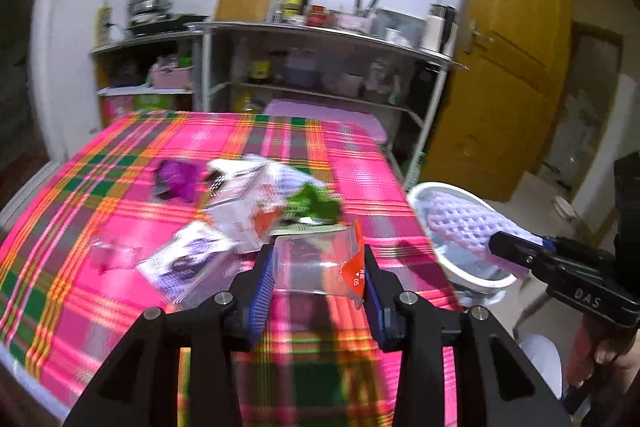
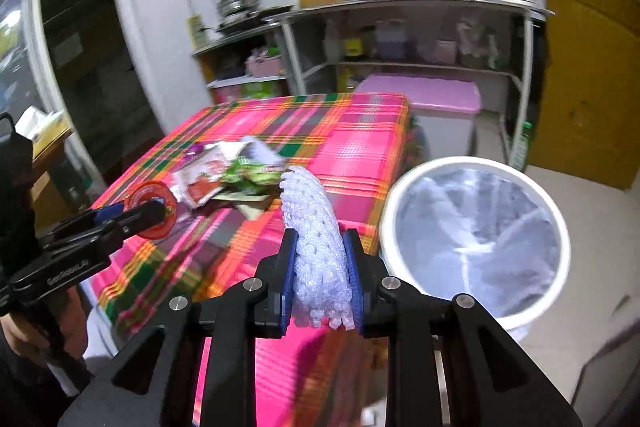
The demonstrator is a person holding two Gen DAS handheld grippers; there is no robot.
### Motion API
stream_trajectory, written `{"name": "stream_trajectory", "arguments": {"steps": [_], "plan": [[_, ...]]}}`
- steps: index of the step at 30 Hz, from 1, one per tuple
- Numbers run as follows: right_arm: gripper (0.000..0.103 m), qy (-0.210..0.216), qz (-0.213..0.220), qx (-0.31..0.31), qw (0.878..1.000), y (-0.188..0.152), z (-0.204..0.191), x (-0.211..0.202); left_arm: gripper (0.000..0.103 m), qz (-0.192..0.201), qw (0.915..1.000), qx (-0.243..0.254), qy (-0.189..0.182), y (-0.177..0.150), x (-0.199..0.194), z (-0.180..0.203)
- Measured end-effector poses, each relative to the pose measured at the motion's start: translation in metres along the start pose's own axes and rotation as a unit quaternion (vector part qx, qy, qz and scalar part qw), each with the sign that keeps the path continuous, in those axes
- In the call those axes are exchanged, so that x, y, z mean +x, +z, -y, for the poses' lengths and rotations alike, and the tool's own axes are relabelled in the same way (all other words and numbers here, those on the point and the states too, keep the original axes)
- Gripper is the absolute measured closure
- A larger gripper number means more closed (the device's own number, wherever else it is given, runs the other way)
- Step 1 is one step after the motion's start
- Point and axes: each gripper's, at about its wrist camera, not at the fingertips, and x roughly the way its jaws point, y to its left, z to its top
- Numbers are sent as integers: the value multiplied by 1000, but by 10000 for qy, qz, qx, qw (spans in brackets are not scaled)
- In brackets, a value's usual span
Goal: Collect trash
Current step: 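Carry the foam net over the bin and open the right gripper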
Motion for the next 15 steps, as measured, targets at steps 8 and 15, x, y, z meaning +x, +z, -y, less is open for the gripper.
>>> {"name": "stream_trajectory", "arguments": {"steps": [8, 15], "plan": [[79, -451, 9, 449, 9980, -6, 54, -1, 62, -217, 9972, 402, -596, 9, 38, 50], [79, -726, -152, 776, 9942, -16, 94, 6, 62, -492, 9906, 723, -1052, 15, 81, 93]]}}
